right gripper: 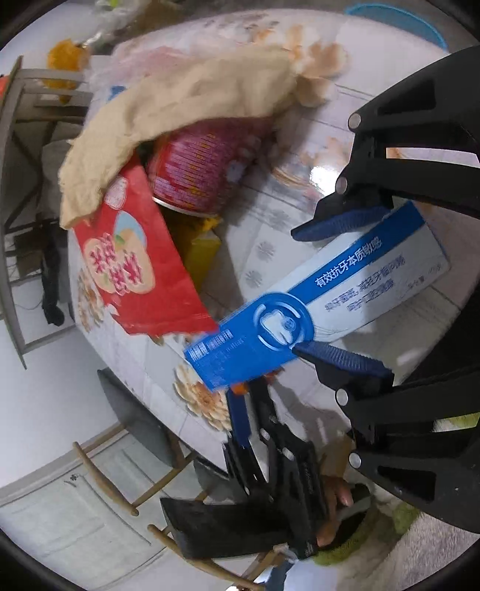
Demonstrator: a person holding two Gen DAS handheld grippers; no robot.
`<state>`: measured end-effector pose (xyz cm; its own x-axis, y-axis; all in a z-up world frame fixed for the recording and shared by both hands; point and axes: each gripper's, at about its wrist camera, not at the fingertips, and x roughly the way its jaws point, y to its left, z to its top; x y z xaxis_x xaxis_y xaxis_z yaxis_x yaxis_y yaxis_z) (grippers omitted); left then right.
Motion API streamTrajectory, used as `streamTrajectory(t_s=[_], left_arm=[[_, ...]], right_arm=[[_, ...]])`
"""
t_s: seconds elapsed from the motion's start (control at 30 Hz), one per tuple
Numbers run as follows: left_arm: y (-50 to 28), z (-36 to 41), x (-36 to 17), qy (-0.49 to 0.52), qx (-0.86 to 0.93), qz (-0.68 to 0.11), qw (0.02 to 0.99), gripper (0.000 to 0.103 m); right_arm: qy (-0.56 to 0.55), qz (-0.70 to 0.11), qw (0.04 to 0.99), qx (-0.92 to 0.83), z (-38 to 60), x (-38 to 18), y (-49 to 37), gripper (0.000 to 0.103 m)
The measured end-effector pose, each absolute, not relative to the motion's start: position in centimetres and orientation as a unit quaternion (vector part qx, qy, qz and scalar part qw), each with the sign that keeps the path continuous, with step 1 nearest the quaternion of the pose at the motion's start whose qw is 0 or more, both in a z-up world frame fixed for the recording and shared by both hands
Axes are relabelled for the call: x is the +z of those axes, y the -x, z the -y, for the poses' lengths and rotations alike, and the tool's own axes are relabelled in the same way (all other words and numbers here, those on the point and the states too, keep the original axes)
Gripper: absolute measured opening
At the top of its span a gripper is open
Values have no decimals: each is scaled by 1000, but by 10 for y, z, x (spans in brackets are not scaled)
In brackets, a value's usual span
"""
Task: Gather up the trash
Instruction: 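Grasp the toothpaste box with the right tool while the left tool grasps the orange peel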
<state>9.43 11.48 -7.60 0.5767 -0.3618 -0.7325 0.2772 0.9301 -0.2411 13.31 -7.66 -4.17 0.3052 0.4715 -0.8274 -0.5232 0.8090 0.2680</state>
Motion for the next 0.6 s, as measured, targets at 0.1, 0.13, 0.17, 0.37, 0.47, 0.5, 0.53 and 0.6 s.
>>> streamTrajectory(t_s=[0.1, 0.13, 0.17, 0.37, 0.47, 0.5, 0.53, 0.6], left_arm=[[-95, -118, -76, 56, -185, -423, 885, 33], [-95, -118, -76, 56, -185, -422, 886, 33], [-95, -118, -76, 54, -186, -420, 887, 31], [-94, -118, -73, 55, -181, -412, 891, 13], [-93, -120, -73, 61, -180, -411, 892, 9], [-92, -120, -72, 61, -177, -410, 893, 9], [-91, -121, -72, 60, -173, -409, 894, 8], [-89, -124, -70, 59, -162, -409, 896, 8]], right_arm=[[14, -517, 796, 315, 75, -43, -121, 51], [12, -518, 793, 320, 73, -42, -118, 51], [10, -518, 790, 327, 71, -41, -115, 51], [30, -515, 795, 321, 53, -43, -115, 49], [31, -515, 796, 315, 48, -45, -114, 46], [31, -516, 797, 313, 48, -44, -113, 46], [32, -516, 798, 311, 48, -44, -112, 46], [32, -518, 799, 305, 48, -43, -109, 46]])
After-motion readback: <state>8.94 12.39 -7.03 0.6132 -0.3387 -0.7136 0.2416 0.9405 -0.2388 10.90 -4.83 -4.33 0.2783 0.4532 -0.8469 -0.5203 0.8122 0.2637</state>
